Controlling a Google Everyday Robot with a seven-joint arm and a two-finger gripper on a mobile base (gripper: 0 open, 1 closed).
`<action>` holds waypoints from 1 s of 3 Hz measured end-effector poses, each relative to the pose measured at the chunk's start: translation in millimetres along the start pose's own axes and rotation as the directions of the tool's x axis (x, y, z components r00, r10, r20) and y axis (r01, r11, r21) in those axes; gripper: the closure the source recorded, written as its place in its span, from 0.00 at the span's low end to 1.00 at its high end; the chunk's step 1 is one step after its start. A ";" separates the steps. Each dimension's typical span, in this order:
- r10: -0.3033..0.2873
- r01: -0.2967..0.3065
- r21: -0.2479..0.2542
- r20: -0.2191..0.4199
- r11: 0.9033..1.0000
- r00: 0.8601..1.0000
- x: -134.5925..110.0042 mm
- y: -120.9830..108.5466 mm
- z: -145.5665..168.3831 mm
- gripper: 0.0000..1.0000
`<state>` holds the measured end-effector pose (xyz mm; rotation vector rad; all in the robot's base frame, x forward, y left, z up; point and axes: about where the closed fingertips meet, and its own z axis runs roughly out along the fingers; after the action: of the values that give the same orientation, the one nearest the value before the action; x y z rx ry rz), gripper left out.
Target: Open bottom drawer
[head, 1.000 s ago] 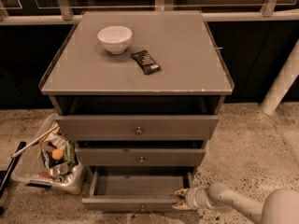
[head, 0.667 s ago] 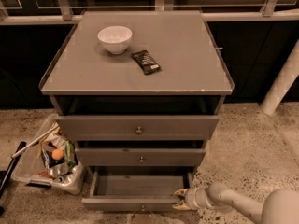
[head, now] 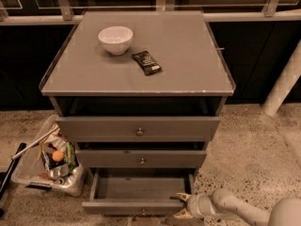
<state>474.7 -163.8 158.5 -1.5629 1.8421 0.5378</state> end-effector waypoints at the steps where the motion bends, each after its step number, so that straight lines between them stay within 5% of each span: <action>1: 0.000 0.000 0.000 0.000 1.000 1.000 -0.8 -0.1 -0.8 0.15; 2: -0.001 0.001 -0.018 0.026 1.000 1.000 4.5 34.5 -6.8 0.38; 3: -0.001 0.001 -0.018 0.026 1.000 1.000 0.4 32.6 -10.3 0.61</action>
Offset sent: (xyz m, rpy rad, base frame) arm -0.1368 -0.0081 -0.0085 0.0953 0.0211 0.0590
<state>440.7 -164.4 162.2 -1.5617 1.8216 0.5732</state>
